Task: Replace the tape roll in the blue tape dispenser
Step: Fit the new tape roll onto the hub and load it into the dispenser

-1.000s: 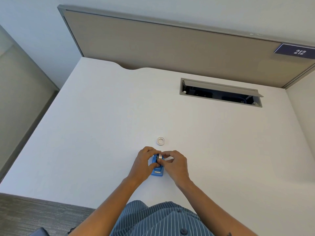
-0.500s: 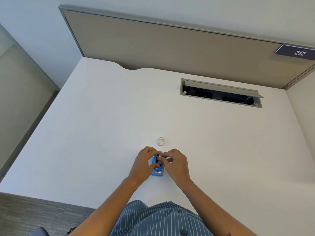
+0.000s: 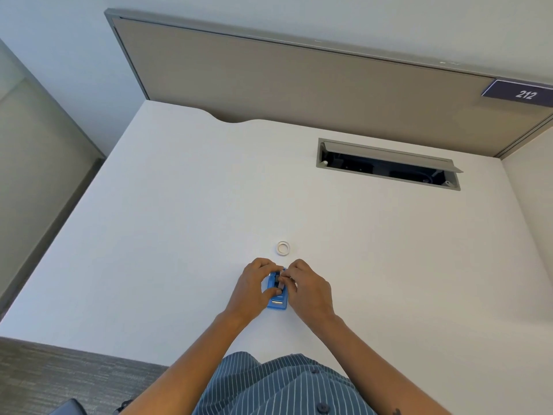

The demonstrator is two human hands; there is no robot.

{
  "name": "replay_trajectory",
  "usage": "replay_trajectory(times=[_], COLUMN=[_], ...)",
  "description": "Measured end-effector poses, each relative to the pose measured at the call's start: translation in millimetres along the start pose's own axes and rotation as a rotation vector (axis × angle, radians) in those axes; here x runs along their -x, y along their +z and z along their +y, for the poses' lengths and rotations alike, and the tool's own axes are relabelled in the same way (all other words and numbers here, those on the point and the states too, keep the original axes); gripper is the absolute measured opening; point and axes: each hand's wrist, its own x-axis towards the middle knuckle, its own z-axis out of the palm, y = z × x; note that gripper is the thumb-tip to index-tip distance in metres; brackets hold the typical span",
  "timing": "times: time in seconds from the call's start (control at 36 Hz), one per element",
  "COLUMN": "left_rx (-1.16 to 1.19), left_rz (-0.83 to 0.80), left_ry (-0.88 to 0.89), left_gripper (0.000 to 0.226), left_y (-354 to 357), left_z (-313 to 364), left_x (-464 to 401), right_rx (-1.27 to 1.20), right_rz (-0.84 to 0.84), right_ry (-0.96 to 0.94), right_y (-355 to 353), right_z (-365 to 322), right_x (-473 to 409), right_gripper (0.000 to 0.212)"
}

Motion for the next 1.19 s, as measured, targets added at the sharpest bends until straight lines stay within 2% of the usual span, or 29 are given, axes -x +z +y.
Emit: replay_trajectory(times=[0.22, 0.39, 0.44, 0.72, 0.92, 1.06, 1.19], left_rx=[0.041, 0.102, 0.078, 0.022, 0.001, -0.012, -0.028], left_rz=[-0.085, -0.292, -0.335, -0.308, -0.295, -0.29, -0.281], left_ry=[-0.002, -0.024, -0.044, -0.079, -0.074, -0.078, -0.066], left_gripper=[0.056, 0.1, 0.109, 0.105, 0.104, 0.103, 0.101], left_y=[-1.0, -5.5, -5.1, 0.9, 1.2, 1.8, 1.2], left_z=[-11.0, -27.6, -31.4, -36.7, -38.8, -38.9, -38.3], left_x=[2.4, 8.1, 8.8, 6.7, 4.0, 4.3, 5.0], right_rx=[0.079, 0.1, 0.113, 0.191, 0.221, 0.223, 0.23], right_rz=[0.003, 0.023, 0.022, -0.043, -0.065, -0.071, -0.071], right_ry=[-0.004, -0.024, -0.034, -0.076, -0.112, -0.15, -0.13], right_y=[-0.2, -0.3, 0.0, 2.1, 3.4, 7.8, 11.6], right_z=[-1.8, -3.2, -2.7, -7.6, -7.2, -6.1, -3.2], right_x=[0.1, 3.5, 3.4, 6.0, 8.5, 13.0, 15.6], right_gripper=[0.012, 0.012, 0.013, 0.005, 0.009, 0.023, 0.028])
